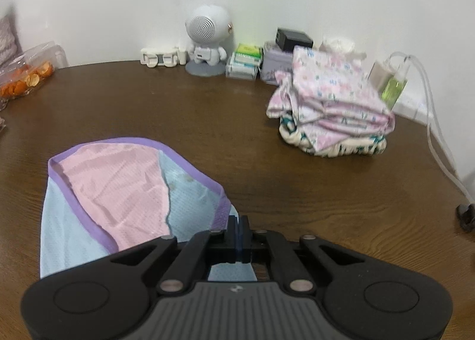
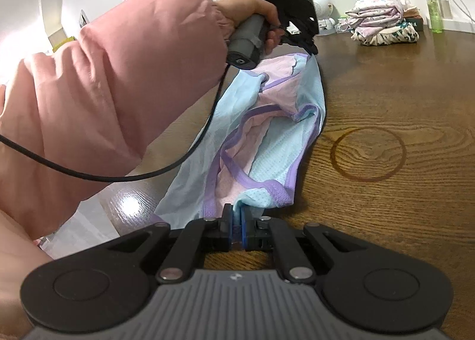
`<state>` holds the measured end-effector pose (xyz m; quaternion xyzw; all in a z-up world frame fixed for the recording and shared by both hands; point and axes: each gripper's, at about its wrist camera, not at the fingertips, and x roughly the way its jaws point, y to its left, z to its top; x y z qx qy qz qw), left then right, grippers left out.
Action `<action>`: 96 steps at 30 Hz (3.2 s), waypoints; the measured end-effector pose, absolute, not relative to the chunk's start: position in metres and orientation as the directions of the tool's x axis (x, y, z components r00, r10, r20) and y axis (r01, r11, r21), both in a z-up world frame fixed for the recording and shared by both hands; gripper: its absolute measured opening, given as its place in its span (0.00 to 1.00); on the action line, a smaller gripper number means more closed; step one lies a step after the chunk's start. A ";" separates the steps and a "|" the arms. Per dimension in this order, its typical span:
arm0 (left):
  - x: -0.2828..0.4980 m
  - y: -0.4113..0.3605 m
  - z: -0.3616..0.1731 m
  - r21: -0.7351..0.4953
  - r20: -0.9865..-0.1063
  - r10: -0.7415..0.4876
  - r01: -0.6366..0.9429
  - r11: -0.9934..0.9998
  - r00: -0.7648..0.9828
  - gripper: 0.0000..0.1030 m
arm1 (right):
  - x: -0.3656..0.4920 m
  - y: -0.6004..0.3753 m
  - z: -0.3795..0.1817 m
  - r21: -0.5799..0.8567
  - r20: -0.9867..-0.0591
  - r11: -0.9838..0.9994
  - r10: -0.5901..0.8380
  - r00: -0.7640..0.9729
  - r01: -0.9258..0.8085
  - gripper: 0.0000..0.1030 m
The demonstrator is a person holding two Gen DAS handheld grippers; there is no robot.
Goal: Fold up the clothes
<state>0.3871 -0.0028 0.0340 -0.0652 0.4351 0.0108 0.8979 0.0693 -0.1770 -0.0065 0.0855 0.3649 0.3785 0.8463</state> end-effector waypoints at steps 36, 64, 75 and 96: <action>0.306 0.232 -0.010 -0.511 -0.639 -0.285 -0.116 0.852 0.715 0.00 | 0.020 -0.022 0.015 -0.158 -0.841 0.377 0.433 0.325 -0.913 0.04; 0.259 0.158 -0.007 -0.251 -0.666 -0.295 0.167 0.953 0.685 0.14 | 0.046 -0.043 0.010 0.007 -0.809 0.450 0.527 0.259 -0.893 0.24; 0.272 0.131 0.024 -0.205 -0.618 -0.336 0.267 0.942 0.711 0.24 | 0.073 -0.059 0.024 0.025 -0.730 0.529 0.589 0.346 -0.848 0.25; 0.415 0.141 -0.008 -0.185 -0.633 -0.242 0.160 0.970 0.735 0.11 | 0.098 -0.077 0.019 0.233 -0.663 0.522 0.703 0.259 -0.820 0.26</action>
